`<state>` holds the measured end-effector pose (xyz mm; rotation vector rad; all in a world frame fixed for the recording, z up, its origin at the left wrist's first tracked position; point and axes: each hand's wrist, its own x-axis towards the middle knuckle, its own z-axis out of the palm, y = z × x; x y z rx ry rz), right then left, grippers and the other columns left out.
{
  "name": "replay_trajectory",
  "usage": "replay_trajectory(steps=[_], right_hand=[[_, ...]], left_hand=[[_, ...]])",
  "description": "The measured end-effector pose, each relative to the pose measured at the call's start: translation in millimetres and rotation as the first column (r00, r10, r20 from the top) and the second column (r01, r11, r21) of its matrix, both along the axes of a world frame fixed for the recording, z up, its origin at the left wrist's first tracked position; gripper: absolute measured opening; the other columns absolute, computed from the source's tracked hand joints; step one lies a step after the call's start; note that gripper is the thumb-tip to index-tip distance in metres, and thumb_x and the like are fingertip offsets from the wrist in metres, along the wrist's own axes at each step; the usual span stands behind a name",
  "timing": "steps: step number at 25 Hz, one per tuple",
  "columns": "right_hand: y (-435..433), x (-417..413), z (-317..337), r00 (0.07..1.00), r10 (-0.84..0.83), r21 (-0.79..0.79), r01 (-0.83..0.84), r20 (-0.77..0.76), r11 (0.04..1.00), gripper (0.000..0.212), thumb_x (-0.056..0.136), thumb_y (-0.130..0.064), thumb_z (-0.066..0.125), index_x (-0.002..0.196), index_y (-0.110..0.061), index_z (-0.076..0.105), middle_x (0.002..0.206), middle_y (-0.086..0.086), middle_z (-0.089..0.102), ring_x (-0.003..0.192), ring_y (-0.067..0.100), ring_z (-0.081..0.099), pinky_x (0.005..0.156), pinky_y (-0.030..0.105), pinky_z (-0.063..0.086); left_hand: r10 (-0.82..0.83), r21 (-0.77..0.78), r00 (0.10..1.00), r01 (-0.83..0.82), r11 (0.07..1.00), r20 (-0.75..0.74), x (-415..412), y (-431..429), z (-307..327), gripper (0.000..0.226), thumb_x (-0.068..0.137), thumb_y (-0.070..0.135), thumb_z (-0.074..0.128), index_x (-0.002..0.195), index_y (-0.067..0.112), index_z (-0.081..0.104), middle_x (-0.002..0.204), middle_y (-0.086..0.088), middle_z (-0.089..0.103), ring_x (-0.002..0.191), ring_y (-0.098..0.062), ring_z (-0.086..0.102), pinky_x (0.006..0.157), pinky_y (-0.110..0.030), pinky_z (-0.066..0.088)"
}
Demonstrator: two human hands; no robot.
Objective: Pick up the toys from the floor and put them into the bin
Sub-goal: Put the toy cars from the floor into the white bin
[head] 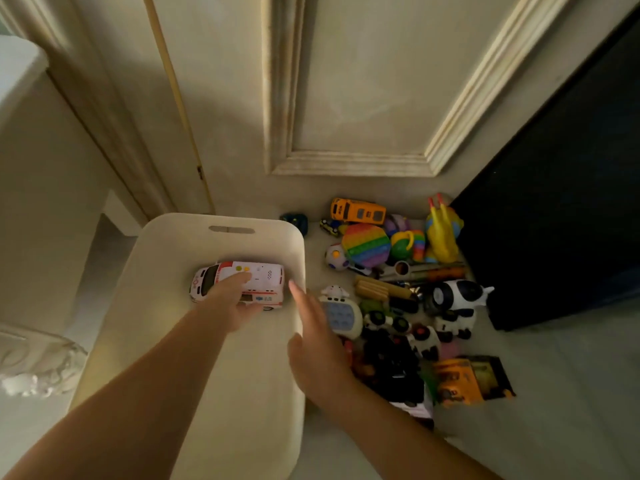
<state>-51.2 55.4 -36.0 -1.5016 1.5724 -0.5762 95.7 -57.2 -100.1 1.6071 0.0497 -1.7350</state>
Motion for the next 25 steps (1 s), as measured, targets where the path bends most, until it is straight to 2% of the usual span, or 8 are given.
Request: replay_trajectory(steps=[3,5,7,10,13,16,21,25], right_hand=[[7.0,-36.1,7.7,0.990,-0.125,-0.073,0.130,0.066,0.989,0.055,0.097,-0.043,0.040,0.138,-0.065,0.012,0.152,-0.016,0.024,0.131,-0.003,0.027,0.104,0.027,0.032],[6.4,-87.7,6.5,0.938,-0.347,-0.144,0.342,-0.005,0.928,0.051,0.097,-0.046,0.039,0.143,-0.055,0.018,0.152,-0.009,0.028,0.131,0.006,0.034,0.096,0.027,0.037],[14.5,-152.5,-1.7,0.819,-0.547,-0.202,0.515,-0.170,0.833,0.052,0.096,-0.037,0.047,0.146,-0.032,0.031,0.147,0.005,0.039,0.129,0.018,0.042,0.096,0.032,0.042],[40.5,-231.2,-29.3,0.675,-0.586,-0.113,0.607,-0.449,0.787,0.055,0.085,-0.041,0.062,0.133,-0.016,0.049,0.129,0.016,0.055,0.117,0.033,0.052,0.096,0.042,0.047],[62.8,-260.1,-63.8,0.718,-0.399,0.173,0.580,-0.571,0.796,0.085,0.079,-0.047,0.070,0.148,-0.020,0.030,0.147,0.017,0.038,0.135,0.036,0.038,0.106,0.048,0.040],[74.6,-260.3,-87.6,0.801,-0.314,0.255,0.489,-0.510,0.834,0.094,0.080,-0.036,0.073,0.152,-0.025,0.015,0.149,0.016,0.034,0.137,0.036,0.033,0.108,0.048,0.038],[77.7,-264.1,-77.8,0.783,-0.395,0.154,0.519,-0.481,0.841,0.086,0.072,-0.024,0.076,0.146,-0.022,0.031,0.129,0.013,0.056,0.119,0.034,0.051,0.097,0.050,0.048],[48.1,-247.8,-1.3,0.841,-0.528,0.146,0.540,-0.113,0.829,0.096,0.068,-0.022,0.077,0.147,-0.036,0.026,0.126,-0.001,0.055,0.111,0.018,0.057,0.076,0.034,0.053]], left_hand=[[-0.178,-0.046,0.781,0.255,0.966,0.598,-34.9,23.4,46.4,0.037,0.089,0.020,0.054,0.124,0.009,0.053,0.123,-0.015,0.058,0.106,-0.032,0.058,0.091,-0.043,0.049],[0.024,-0.284,0.512,0.436,0.854,0.859,-57.5,37.6,79.3,0.038,0.085,0.018,0.053,0.123,0.012,0.053,0.121,-0.012,0.054,0.104,-0.027,0.054,0.092,-0.039,0.045],[0.231,-0.440,0.381,0.675,0.592,0.895,-84.2,52.2,105.6,0.034,0.084,0.012,0.055,0.118,0.012,0.055,0.114,-0.008,0.052,0.098,-0.022,0.053,0.086,-0.035,0.045],[0.117,-0.363,0.343,0.886,0.289,0.932,-127.6,73.8,114.9,0.037,0.086,0.011,0.058,0.123,0.014,0.054,0.119,-0.004,0.048,0.102,-0.017,0.052,0.086,-0.033,0.047],[-0.141,-0.261,0.279,0.956,0.134,0.950,-161.6,92.1,95.4,0.043,0.088,0.016,0.057,0.130,0.022,0.050,0.128,-0.001,0.046,0.110,-0.017,0.052,0.093,-0.034,0.047],[-0.335,-0.119,0.116,0.993,0.013,0.935,-174.8,99.2,73.8,0.047,0.090,0.023,0.057,0.135,0.028,0.045,0.138,0.000,0.043,0.119,-0.018,0.048,0.092,-0.023,0.039],[-0.513,-0.070,0.092,0.996,0.063,0.853,-175.9,93.1,73.4,0.052,0.092,0.031,0.058,0.141,0.028,0.040,0.141,-0.005,0.044,0.117,-0.019,0.054,0.096,-0.032,0.047],[-0.627,-0.143,0.298,0.947,0.286,0.720,-175.7,93.3,95.4,0.042,0.093,0.040,0.055,0.132,0.026,0.051,0.092,0.005,0.060,0.074,-0.014,0.062,0.069,-0.030,0.053]])
